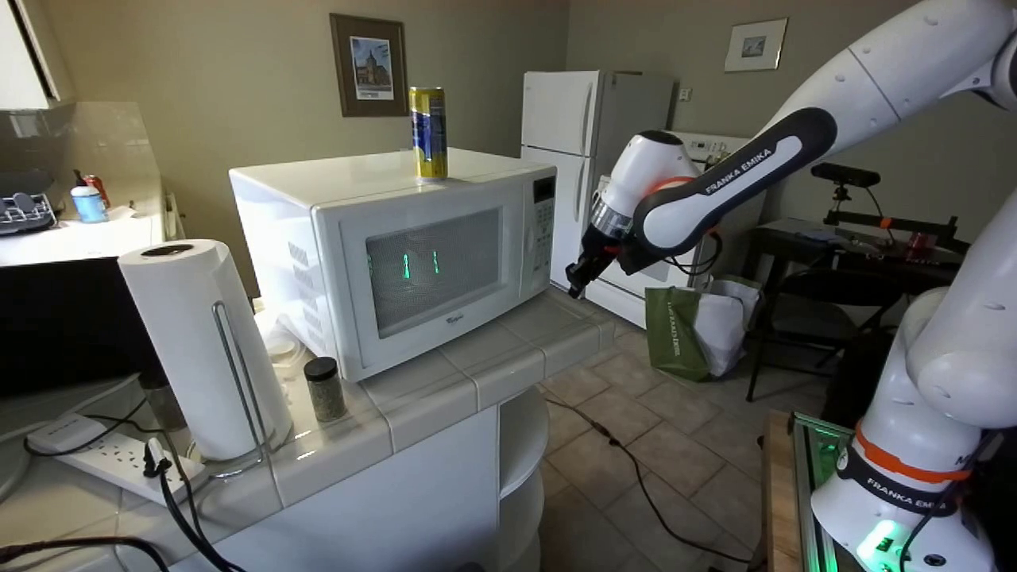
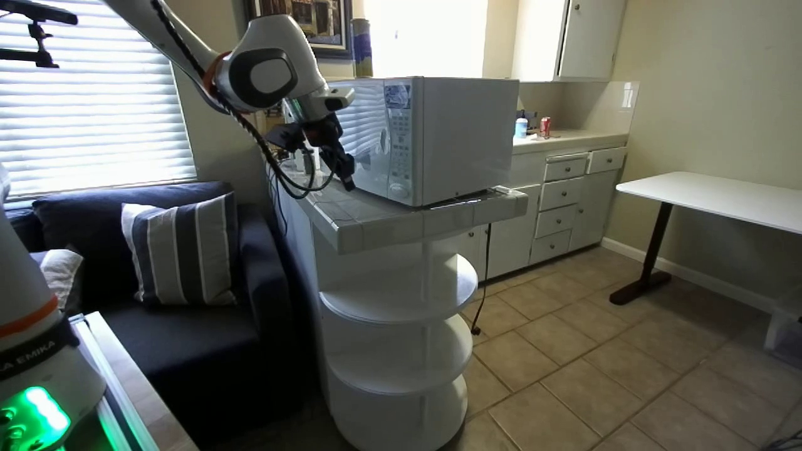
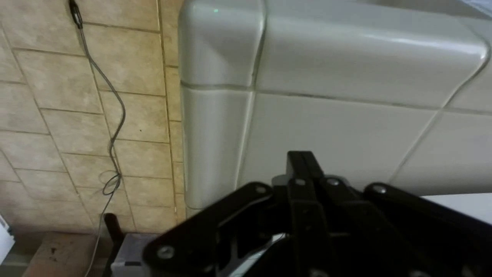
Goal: Open the microwave door
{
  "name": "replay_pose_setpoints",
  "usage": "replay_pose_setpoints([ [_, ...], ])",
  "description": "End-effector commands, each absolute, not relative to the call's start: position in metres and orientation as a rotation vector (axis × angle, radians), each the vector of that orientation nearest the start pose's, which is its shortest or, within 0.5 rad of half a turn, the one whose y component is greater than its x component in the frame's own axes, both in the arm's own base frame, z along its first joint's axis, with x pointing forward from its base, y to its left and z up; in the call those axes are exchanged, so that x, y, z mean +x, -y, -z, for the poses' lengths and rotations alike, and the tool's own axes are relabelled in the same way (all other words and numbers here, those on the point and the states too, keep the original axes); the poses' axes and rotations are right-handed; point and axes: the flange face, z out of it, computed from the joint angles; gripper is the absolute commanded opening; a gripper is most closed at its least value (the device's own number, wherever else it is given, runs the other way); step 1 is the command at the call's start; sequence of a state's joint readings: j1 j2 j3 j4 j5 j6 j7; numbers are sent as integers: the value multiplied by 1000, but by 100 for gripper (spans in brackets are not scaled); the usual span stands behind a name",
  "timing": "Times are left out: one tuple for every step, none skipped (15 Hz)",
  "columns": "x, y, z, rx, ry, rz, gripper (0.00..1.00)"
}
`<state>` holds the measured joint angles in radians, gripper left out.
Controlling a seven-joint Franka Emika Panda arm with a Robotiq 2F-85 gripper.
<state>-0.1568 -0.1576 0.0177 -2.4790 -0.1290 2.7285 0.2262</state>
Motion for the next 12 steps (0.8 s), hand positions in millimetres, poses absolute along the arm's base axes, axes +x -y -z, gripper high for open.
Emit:
replay_pose_setpoints([
  [516, 82, -381, -3136, -430, 727, 0],
  [521, 87, -380, -3146, -434, 745, 0],
  [527, 92, -377, -3157, -434, 764, 0],
  [531, 95, -375, -3163, -439, 769, 0],
  [536, 98, -372, -3174, -436, 779, 0],
  [539, 99, -369, -3185, -435, 776, 0],
  [543, 100, -366, -3193, -431, 781, 0],
  [546, 99, -363, -3198, -433, 773, 0],
  [549, 98, -361, -3199, -424, 776, 0],
  [551, 96, -359, -3199, -421, 777, 0],
  [553, 96, -358, -3201, -416, 783, 0],
  [554, 95, -356, -3197, -419, 782, 0],
])
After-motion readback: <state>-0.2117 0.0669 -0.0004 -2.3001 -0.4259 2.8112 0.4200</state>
